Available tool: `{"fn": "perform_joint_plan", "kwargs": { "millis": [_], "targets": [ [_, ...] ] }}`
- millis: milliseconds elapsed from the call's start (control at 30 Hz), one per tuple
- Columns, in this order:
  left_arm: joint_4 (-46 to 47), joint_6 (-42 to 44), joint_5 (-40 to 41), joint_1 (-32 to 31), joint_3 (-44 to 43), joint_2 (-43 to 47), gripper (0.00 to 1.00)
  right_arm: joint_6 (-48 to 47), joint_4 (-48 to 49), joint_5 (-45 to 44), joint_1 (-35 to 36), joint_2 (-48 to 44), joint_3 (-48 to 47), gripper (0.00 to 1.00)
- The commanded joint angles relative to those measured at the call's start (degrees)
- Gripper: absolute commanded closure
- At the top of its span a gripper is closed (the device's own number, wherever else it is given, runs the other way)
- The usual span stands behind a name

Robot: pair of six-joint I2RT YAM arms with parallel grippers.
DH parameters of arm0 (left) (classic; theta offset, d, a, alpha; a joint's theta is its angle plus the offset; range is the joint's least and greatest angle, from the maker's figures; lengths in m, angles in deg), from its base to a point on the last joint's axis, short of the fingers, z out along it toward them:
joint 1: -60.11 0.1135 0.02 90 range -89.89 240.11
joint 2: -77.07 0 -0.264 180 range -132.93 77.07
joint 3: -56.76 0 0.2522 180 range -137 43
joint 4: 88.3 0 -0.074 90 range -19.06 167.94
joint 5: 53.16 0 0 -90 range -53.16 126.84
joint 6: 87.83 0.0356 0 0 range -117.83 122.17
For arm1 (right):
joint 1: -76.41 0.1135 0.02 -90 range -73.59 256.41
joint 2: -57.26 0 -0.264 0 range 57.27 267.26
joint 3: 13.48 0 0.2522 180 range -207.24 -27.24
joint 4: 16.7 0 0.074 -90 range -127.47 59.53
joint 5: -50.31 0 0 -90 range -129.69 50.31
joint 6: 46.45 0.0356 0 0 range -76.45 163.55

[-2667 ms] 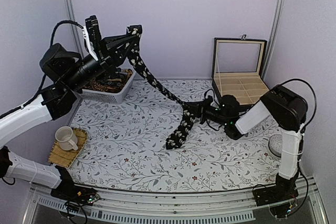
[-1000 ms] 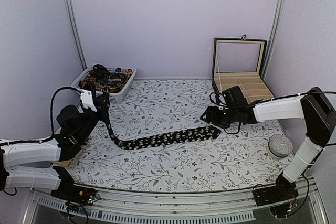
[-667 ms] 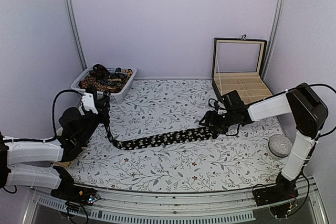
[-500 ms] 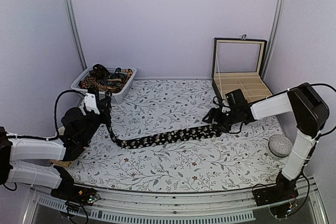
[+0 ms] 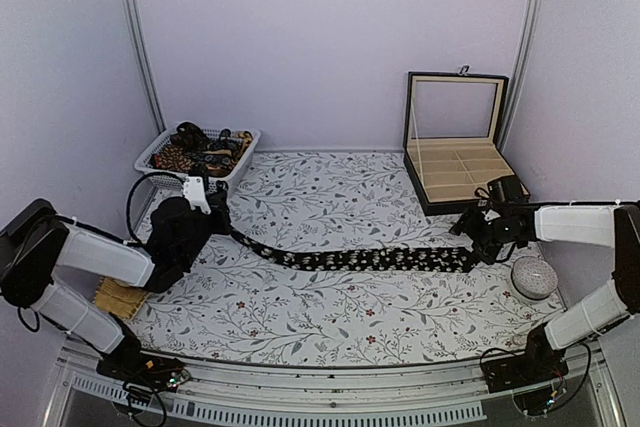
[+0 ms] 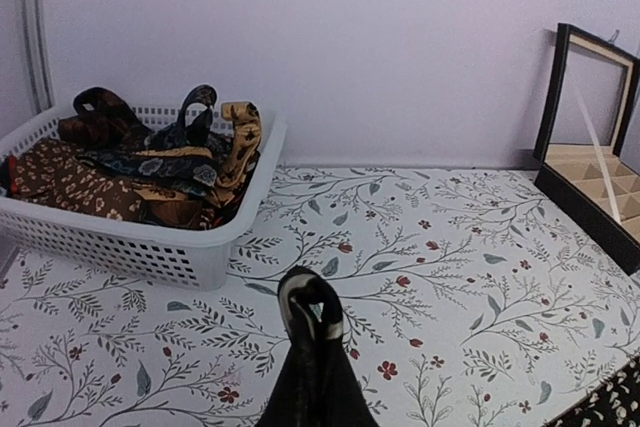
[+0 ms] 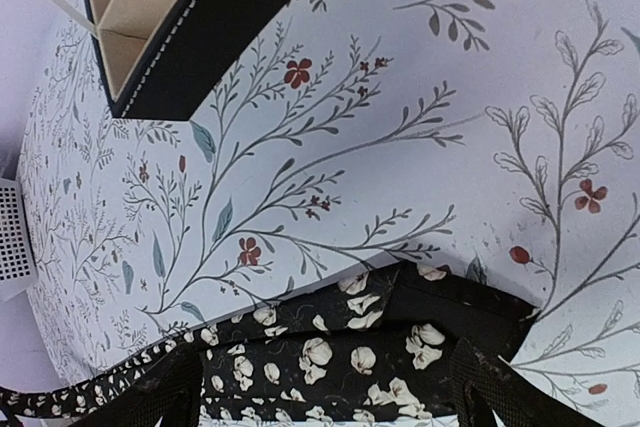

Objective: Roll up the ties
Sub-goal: Fold the tie at the center of the board.

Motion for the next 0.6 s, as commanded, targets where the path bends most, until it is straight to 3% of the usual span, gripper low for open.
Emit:
{"fn": "perform_joint_plan", "kwargs": {
  "millis": [0,133,233,400,567],
  "targets": [
    [-4.2,-6.5,7.6,-0.2,-2.5,-4.6,0.95,-1.2,-6.2,-3.1,0.2,-7.7,-2.3,0.14],
    [-4.7,-9.6,8.9,-0.3,-1.9,-6.7,0.84,-2.1,-6.6,-2.5,0.2,-9.6,-3.2,0.14],
    [-4.3,-13.9,10.7,0.0,0.8,-5.7,0.71,-2.2,-5.3,-1.8,0.2,-11.0,-3.0,0.14],
    [-6.5,-20.1,14.6,0.2,3.4,-3.0,0.69,-1.5,-3.0,1.4,0.2,-10.5,-2.8,0.13],
    [-13.0,-25.3,17.6,0.7,3.5,0.7,0.59,-2.0,0.3,4.8,0.5,-9.0,-3.0,0.13]
  ]
}}
